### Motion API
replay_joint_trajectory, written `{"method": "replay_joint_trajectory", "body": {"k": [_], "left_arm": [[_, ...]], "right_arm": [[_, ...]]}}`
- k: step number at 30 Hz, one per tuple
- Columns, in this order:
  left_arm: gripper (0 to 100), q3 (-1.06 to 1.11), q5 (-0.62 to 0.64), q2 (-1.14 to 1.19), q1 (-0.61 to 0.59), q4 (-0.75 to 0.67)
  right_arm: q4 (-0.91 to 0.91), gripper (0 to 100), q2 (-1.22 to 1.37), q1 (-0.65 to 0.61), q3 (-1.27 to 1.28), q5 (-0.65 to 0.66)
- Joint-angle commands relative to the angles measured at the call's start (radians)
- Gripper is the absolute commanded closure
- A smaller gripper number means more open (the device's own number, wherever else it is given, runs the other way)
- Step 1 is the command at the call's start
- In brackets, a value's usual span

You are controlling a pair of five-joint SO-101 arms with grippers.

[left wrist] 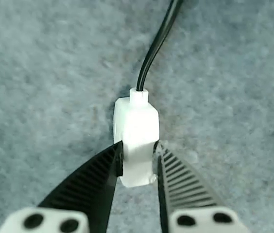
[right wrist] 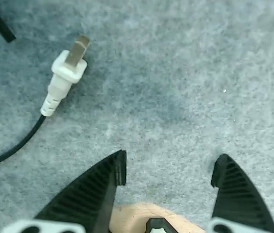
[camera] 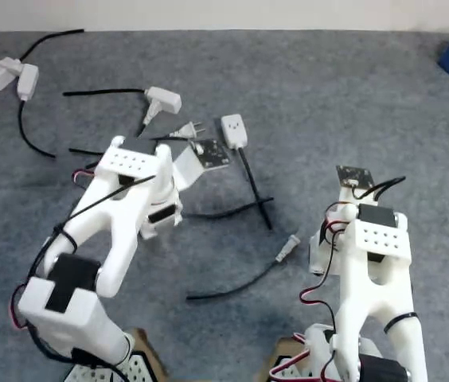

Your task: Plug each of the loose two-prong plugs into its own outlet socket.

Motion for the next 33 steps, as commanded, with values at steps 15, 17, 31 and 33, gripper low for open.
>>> {"method": "replay_joint_trajectory", "body": {"k": [15, 17, 31, 33], "left_arm": [[100, -0.054, -0.002, 0.041, 0.015, 0.109], [100, -0.088, -0.002, -0.022, 0.008, 0.129], [89, 0.193, 0.089, -0.582, 0.03, 0.218], [88, 0.294, 0.091, -0.616, 0.025, 0.164]], "right_arm": [[0.001, 71.7, -0.021, -0.004, -0.01, -0.005], [0.001, 71.7, -0.021, -0.005, -0.01, -0.005], [0.001, 71.7, -0.021, -0.005, -0.007, -0.005], [0.001, 71.7, -0.021, -0.005, -0.007, -0.005]]}}
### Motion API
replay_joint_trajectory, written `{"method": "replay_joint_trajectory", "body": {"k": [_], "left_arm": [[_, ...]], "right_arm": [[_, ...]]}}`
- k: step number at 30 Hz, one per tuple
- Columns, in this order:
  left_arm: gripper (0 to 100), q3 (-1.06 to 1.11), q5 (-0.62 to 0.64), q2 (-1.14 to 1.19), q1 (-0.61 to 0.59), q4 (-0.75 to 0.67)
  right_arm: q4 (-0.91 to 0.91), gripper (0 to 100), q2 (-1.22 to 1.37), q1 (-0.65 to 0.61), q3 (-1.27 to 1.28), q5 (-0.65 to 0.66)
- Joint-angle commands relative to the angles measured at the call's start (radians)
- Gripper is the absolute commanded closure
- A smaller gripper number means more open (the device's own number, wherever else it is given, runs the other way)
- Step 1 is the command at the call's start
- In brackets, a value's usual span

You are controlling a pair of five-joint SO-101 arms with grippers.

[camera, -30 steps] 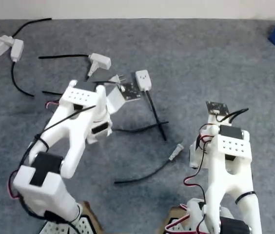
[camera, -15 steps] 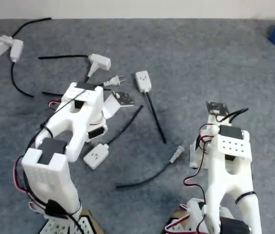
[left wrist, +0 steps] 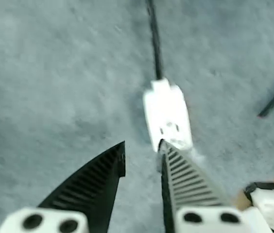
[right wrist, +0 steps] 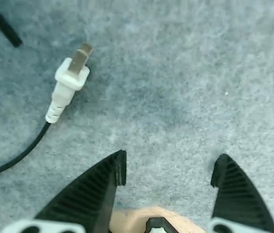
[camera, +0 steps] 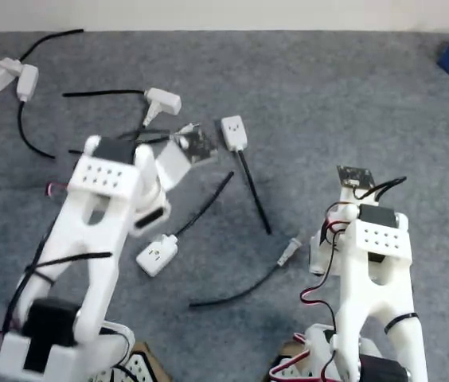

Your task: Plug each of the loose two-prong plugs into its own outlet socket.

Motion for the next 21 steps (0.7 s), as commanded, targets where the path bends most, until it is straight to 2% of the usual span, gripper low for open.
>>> {"method": "replay_joint_trajectory", "body": {"k": [1, 5, 8, 15, 21], "left_arm": [[87, 0.205, 0.012, -0.105, 0.007, -0.094], [87, 0.364, 0.012, -0.122, 0.008, -0.236], [87, 0.386, 0.014, -0.114, 0.007, -0.29], [87, 0.386, 0.012, -0.113, -0.001, -0.364], [87, 0.306, -0.037, -0.113, -0.094, -0.338]], "right_arm": [[-0.001, 71.7, -0.021, -0.008, -0.007, -0.005], [0.005, 71.7, -0.021, -0.008, -0.005, -0.005], [0.005, 71.7, -0.03, -0.008, 0.013, -0.003], [0.005, 71.7, -0.03, -0.008, 0.021, -0.003], [0.005, 71.7, -0.03, -0.008, 0.021, -0.003]]}}
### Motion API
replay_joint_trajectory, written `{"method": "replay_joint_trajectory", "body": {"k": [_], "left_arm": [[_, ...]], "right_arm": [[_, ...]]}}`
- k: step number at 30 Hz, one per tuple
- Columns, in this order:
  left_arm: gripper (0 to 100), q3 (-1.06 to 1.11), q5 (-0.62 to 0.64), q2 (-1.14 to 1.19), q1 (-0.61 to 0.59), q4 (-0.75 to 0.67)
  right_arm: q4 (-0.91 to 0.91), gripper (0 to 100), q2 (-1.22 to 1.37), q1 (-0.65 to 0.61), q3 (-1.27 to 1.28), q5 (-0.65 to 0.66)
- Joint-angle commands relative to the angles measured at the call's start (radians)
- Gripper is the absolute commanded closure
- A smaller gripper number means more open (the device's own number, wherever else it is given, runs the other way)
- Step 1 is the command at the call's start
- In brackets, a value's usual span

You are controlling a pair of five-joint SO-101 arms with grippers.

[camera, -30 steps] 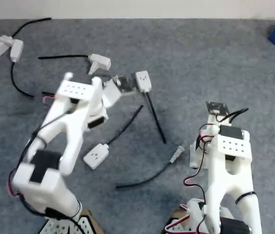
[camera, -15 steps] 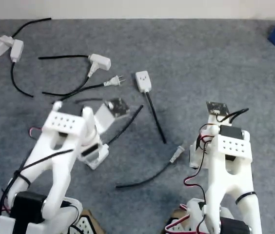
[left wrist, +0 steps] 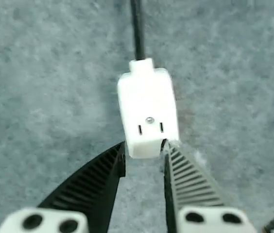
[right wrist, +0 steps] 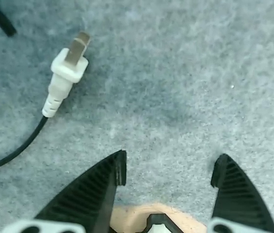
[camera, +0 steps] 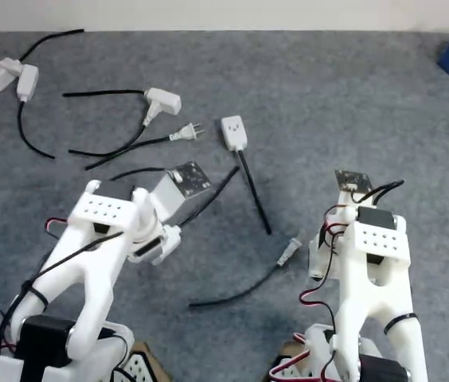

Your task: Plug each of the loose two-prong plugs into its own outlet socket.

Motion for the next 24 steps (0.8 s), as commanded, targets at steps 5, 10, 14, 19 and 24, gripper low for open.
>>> {"method": "replay_joint_trajectory", "body": {"k": [5, 10, 14, 19, 24], "left_arm": [[87, -0.153, -0.055, -0.022, -0.097, 0.064], [87, -0.165, -0.049, -0.021, -0.091, 0.068], [87, -0.16, -0.049, -0.019, -0.091, 0.068], [87, -0.07, -0.049, -0.019, -0.09, 0.008], [87, 0.021, -0.048, -0.019, -0.09, -0.081]], "right_arm": [[0.007, 71.7, -0.03, -0.007, -0.005, -0.003], [0.007, 71.7, -0.03, -0.007, -0.005, -0.003], [0.007, 71.7, -0.03, -0.007, -0.005, -0.003], [0.007, 71.7, -0.03, -0.007, -0.005, -0.003], [0.007, 71.7, -0.03, -0.007, -0.005, -0.003]]}}
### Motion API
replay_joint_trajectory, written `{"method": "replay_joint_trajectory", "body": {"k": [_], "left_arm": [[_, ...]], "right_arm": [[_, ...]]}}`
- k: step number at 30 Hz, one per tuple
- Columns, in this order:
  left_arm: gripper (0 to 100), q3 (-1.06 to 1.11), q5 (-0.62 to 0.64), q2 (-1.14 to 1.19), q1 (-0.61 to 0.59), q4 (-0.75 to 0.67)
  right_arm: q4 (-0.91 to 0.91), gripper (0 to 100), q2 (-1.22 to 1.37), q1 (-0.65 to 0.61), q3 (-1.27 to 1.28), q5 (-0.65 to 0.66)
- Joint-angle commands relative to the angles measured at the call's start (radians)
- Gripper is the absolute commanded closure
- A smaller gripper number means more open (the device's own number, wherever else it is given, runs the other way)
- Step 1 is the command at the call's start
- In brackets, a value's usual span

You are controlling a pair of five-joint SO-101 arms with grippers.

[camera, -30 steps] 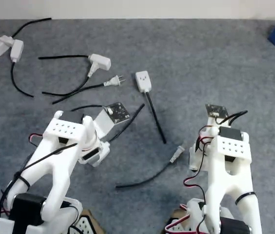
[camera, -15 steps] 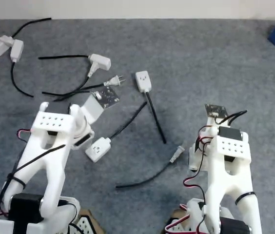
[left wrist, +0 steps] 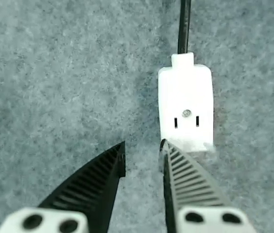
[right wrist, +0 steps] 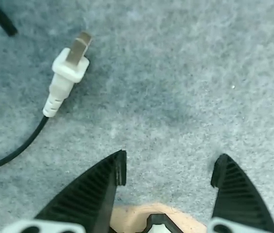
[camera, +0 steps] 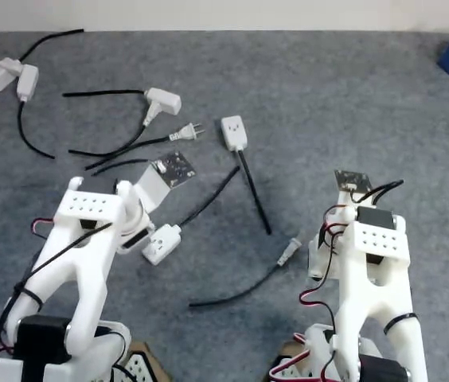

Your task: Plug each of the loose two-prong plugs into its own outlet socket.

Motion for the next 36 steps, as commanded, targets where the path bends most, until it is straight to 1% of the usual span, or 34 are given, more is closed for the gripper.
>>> {"method": "replay_joint_trajectory", "body": {"k": [1, 5, 9, 12, 16, 18, 21, 23, 28, 33, 36], "left_arm": [[87, 0.054, -0.002, -0.019, -0.005, -0.069], [87, 0.09, -0.005, -0.008, -0.012, -0.133], [87, 0.076, -0.003, 0.105, -0.015, -0.19], [87, 0.019, -0.003, 0.213, -0.038, -0.222], [87, -0.113, -0.003, 0.291, -0.096, -0.219], [87, -0.185, -0.006, 0.282, -0.127, -0.183], [87, -0.309, -0.008, 0.239, -0.136, -0.025], [87, -0.357, -0.005, 0.199, -0.13, 0.052], [87, -0.374, 0.015, 0.076, -0.067, 0.155], [87, -0.275, 0.071, 0.035, 0.035, 0.167], [87, -0.217, 0.098, 0.033, 0.091, 0.146]], "right_arm": [[0.007, 71.7, -0.03, -0.005, -0.005, -0.003], [0.007, 71.7, -0.03, -0.005, -0.005, -0.003], [0.008, 71.7, -0.03, -0.005, -0.004, -0.003], [0.008, 71.7, -0.03, -0.005, -0.004, -0.003], [0.008, 71.7, -0.03, -0.005, -0.004, -0.003], [0.008, 71.7, -0.03, -0.005, -0.004, -0.003], [0.007, 71.7, -0.03, -0.005, -0.004, -0.003], [0.007, 71.7, -0.03, -0.005, -0.004, -0.003], [0.005, 71.7, -0.03, -0.005, -0.004, -0.003], [0.005, 71.7, -0.03, -0.005, -0.004, -0.003], [0.007, 71.7, -0.03, -0.005, -0.004, -0.003]]}}
